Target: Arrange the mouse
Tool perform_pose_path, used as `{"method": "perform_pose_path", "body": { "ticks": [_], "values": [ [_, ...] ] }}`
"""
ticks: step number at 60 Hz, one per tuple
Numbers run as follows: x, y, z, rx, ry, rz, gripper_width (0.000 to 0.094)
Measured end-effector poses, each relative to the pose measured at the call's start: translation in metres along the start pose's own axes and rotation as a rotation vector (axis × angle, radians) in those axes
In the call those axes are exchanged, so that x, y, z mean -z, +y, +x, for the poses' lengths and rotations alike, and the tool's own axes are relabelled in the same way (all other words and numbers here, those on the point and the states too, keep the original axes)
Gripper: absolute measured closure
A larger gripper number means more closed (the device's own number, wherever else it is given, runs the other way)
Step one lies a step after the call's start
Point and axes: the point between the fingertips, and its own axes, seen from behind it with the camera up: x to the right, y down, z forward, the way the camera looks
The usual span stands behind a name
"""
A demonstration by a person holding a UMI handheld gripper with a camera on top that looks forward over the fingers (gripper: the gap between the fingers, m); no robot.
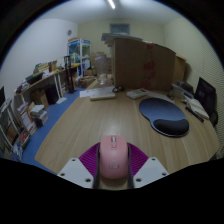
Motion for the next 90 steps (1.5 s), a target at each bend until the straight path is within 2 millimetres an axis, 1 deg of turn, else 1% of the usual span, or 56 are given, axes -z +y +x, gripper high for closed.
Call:
{"method": "perform_pose_path", "body": {
  "ticks": [5,7,8,10,13,15,16,19,23,25,27,29,30,32,36,37,38,41,44,45,48,52,53,54,55,56,57,58,61,69,70,71,75,76,77,79,82,85,90],
  "values": [
    [0.003,0.002,0.000,0.000,-0.011,-0.055,0.0579],
    [0.003,0.000,-0.002,0.013,-0.020,-0.085,0.0591],
    [0.005,-0.002,-0.003,0.019,-0.024,-0.097,0.0589],
    [0.009,-0.014,-0.004,0.023,-0.024,-0.092,0.0588],
    [0.019,-0.041,0.000,0.017,-0.006,-0.067,0.0587],
    [0.025,-0.067,0.004,0.015,0.007,-0.034,0.0587],
    [0.028,-0.082,0.007,0.014,0.015,-0.013,0.0588],
    [0.036,-0.131,0.026,0.013,0.051,0.059,0.0588],
    [0.038,-0.192,0.063,0.006,0.112,0.152,0.0590],
    [0.035,-0.217,0.084,-0.008,0.137,0.197,0.0590],
    [0.029,-0.235,0.106,-0.024,0.163,0.226,0.0586],
    [0.017,-0.245,0.128,-0.028,0.182,0.236,0.0588],
    [0.010,-0.247,0.140,-0.028,0.188,0.235,0.0590],
    [-0.007,-0.247,0.161,-0.028,0.201,0.229,0.0589],
    [-0.042,-0.238,0.193,-0.034,0.206,0.212,0.0588],
    [-0.054,-0.233,0.199,-0.031,0.201,0.208,0.0590],
    [-0.061,-0.230,0.207,-0.028,0.195,0.196,0.0590],
    [-0.087,-0.206,0.224,-0.031,0.191,0.132,0.0589],
    [-0.107,-0.183,0.231,-0.044,0.165,0.085,0.0590],
    [-0.118,-0.173,0.232,-0.045,0.158,0.071,0.0590],
    [-0.126,-0.150,0.234,-0.050,0.138,0.023,0.0586],
    [-0.136,-0.125,0.233,-0.038,0.112,-0.028,0.0588],
    [-0.141,-0.119,0.234,-0.032,0.108,-0.050,0.0586],
    [-0.142,-0.109,0.232,-0.028,0.106,-0.067,0.0540],
    [-0.143,-0.105,0.232,-0.025,0.105,-0.071,0.0537],
    [-0.144,-0.110,0.232,-0.028,0.104,-0.037,0.0576],
    [-0.144,-0.106,0.231,-0.029,0.102,-0.042,0.0538],
    [-0.144,-0.105,0.231,-0.031,0.100,-0.042,0.0550],
    [-0.145,-0.107,0.231,-0.041,0.087,-0.047,0.0517],
    [-0.143,-0.106,0.228,-0.060,0.055,-0.100,0.0394],
    [-0.143,-0.106,0.228,-0.062,0.052,-0.111,0.0363],
    [-0.141,-0.105,0.227,-0.066,0.048,-0.124,0.0285],
    [-0.132,-0.103,0.221,-0.087,0.042,-0.169,0.0047],
    [-0.129,-0.103,0.219,-0.089,0.043,-0.176,0.0087],
    [-0.125,-0.104,0.217,-0.090,0.045,-0.175,0.0104],
    [-0.114,-0.108,0.213,-0.087,0.052,-0.165,0.0106],
    [-0.092,-0.114,0.203,-0.081,0.055,-0.155,0.0105],
    [-0.064,-0.118,0.193,-0.076,0.063,-0.161,0.0103],
    [-0.015,-0.118,0.171,-0.086,0.071,-0.165,0.0100]
  ]
}}
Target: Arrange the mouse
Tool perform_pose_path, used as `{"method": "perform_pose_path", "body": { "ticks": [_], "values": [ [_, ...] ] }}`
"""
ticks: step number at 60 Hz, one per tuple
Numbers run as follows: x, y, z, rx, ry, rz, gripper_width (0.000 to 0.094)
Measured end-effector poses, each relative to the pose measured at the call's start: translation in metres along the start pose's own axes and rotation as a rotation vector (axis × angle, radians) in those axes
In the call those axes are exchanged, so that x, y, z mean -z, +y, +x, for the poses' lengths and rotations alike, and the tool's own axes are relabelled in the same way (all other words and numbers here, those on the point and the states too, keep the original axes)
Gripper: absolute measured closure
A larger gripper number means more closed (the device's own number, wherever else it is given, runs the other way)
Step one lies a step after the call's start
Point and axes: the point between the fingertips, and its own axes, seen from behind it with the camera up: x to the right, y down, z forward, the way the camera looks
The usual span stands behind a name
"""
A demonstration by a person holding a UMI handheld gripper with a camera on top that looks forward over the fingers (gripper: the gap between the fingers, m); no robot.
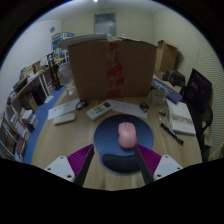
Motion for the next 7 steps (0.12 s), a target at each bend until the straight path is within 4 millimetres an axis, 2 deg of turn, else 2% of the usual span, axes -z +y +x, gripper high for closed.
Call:
{"method": "perform_pose_path", "body": {
  "ticks": [7],
  "values": [
    [0.066,0.017,-0.026,-0.069,-0.011,-0.008,0.0106]
  ]
}}
